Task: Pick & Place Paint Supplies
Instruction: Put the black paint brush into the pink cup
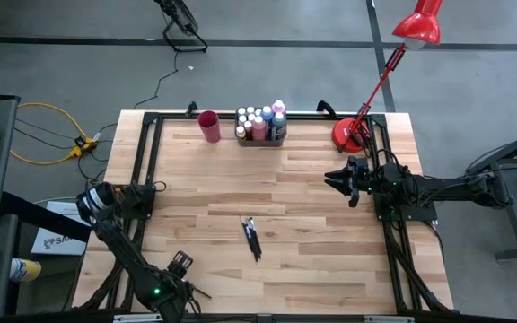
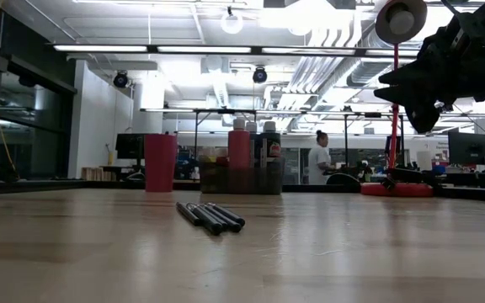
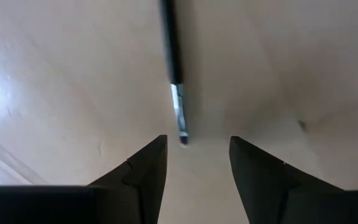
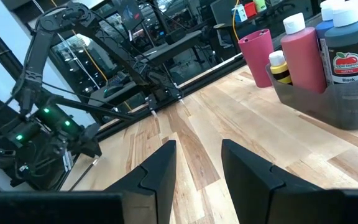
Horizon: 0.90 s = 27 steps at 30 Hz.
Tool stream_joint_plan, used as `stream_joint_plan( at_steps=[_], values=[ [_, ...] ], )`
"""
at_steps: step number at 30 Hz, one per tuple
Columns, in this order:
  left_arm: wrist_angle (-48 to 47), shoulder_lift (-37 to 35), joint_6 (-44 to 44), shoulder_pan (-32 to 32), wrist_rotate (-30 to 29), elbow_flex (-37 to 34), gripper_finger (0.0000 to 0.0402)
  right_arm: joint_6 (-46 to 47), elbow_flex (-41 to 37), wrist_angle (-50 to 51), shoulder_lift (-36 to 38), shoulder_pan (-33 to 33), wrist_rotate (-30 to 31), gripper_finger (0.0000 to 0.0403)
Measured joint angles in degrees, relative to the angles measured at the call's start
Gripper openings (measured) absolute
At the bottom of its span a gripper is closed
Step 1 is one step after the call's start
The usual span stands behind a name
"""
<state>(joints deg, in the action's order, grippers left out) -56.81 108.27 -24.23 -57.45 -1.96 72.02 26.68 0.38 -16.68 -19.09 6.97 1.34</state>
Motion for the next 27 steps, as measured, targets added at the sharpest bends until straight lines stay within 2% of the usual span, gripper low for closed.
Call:
stream_joint_plan(
  at_steps=[16,20,27],
  values=[
    [8.97,-0.65,0.09,0.07,-0.08,-7.62,0.0163,0.00,0.00,0.00,0.01,0.01,0.01,0.0122],
    [9.15,-0.50,-0.18,0.02,0.00,-7.86,0.0135,0.00,0.01,-0.01,0.02,0.01,0.00,0.0122],
    [9.47,-0.48,-1.88,-0.03,-0.29,-7.91,0.0054,0.00,0.01,-0.01,0.00,0.01,0.01,0.0122]
  ],
)
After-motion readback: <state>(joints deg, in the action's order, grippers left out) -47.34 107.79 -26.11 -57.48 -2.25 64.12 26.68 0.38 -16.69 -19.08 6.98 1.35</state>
